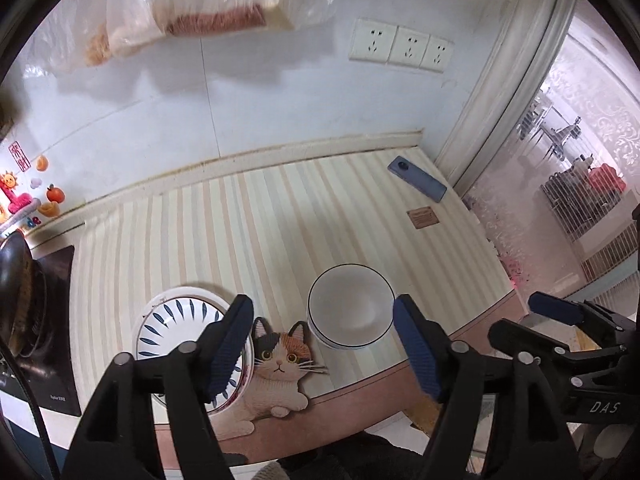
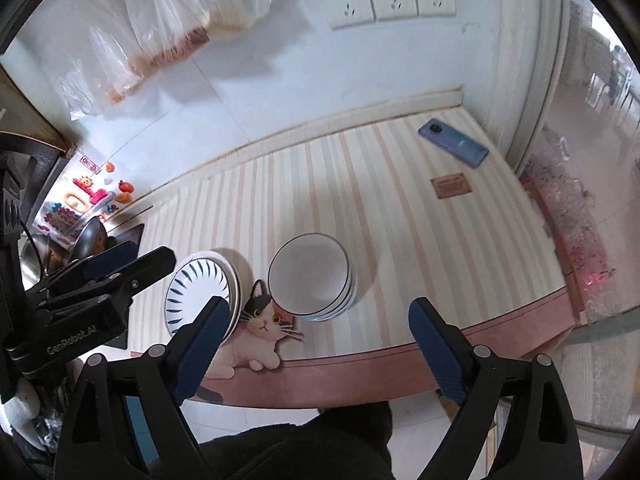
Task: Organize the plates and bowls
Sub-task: 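Lower the bowl stack onto the counter and open both tools, then grasp the bowl stack with both tools and lift it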
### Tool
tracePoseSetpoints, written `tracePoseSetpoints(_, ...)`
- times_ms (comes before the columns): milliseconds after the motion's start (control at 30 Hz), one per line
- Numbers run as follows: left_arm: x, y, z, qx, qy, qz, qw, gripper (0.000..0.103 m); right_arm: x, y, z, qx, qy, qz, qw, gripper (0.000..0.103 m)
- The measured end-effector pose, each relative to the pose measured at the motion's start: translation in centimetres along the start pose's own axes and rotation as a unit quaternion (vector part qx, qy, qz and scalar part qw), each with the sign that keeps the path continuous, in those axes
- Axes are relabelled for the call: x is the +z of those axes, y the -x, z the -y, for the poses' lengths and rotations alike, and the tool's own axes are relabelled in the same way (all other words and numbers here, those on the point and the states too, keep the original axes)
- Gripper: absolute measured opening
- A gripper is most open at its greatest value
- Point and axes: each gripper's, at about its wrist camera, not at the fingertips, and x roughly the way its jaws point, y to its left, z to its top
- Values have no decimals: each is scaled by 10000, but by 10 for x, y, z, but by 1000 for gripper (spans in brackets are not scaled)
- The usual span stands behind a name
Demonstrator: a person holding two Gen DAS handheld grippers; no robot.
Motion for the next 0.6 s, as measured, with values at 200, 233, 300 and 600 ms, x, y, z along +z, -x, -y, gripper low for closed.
tracePoseSetpoints(200, -1, 17, 1, -162, -51, 109, 9998, 84, -6, 28, -4, -183, 38, 274, 9995, 97)
tracePoseSetpoints(233, -1, 19, 2, -178, -60, 127, 9997, 87, -6, 31, -5, -240, 51, 305, 9992, 97)
tracePoseSetpoints(300, -2, 21, 2, -203, -51, 146, 9997, 88, -6, 33, -4, -245, 40, 318, 9992, 97)
tracePoseSetpoints(600, -1, -4, -1, -477, 167, -153, 9986, 97, 3, 14, 10, -166, -72, 223, 9996, 98)
